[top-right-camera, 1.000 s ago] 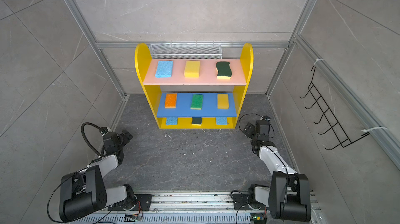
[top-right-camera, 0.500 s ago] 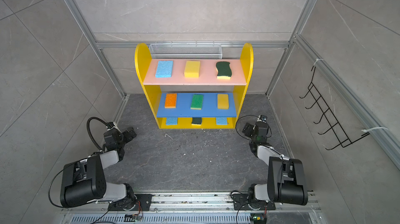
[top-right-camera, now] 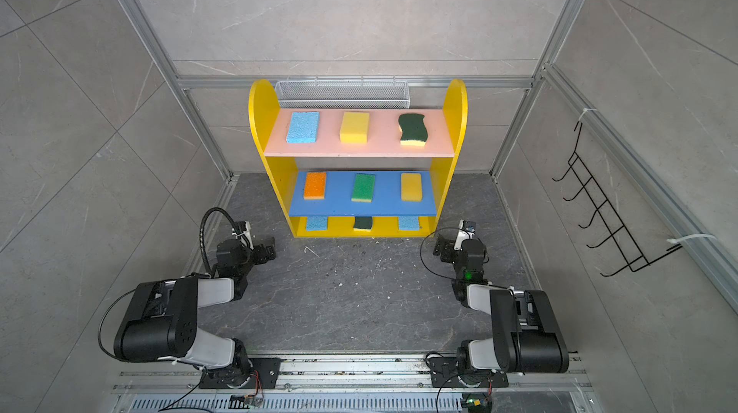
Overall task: Arrange cleaning sponges on a shelf
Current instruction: Reset both arms
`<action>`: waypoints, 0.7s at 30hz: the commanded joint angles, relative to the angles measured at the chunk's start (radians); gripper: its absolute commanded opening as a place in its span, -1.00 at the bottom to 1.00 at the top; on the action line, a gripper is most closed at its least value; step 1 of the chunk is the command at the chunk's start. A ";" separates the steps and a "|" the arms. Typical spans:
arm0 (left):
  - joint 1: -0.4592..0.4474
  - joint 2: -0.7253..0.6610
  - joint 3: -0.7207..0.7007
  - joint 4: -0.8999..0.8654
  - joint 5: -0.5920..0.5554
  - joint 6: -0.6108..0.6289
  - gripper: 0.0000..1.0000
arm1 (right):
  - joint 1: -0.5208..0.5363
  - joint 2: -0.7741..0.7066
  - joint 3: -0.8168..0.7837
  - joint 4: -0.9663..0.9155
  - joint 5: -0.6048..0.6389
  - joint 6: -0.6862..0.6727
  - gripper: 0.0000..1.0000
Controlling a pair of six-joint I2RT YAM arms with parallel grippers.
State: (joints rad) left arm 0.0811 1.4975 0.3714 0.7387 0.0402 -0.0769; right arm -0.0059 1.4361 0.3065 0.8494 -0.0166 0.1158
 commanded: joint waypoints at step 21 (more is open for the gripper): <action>-0.004 0.004 -0.005 0.099 -0.045 0.059 1.00 | 0.049 0.071 0.040 0.044 0.009 -0.087 0.99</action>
State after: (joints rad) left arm 0.0788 1.5005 0.3649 0.7876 0.0021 -0.0483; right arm 0.0353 1.5059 0.3244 0.8940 -0.0154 0.0475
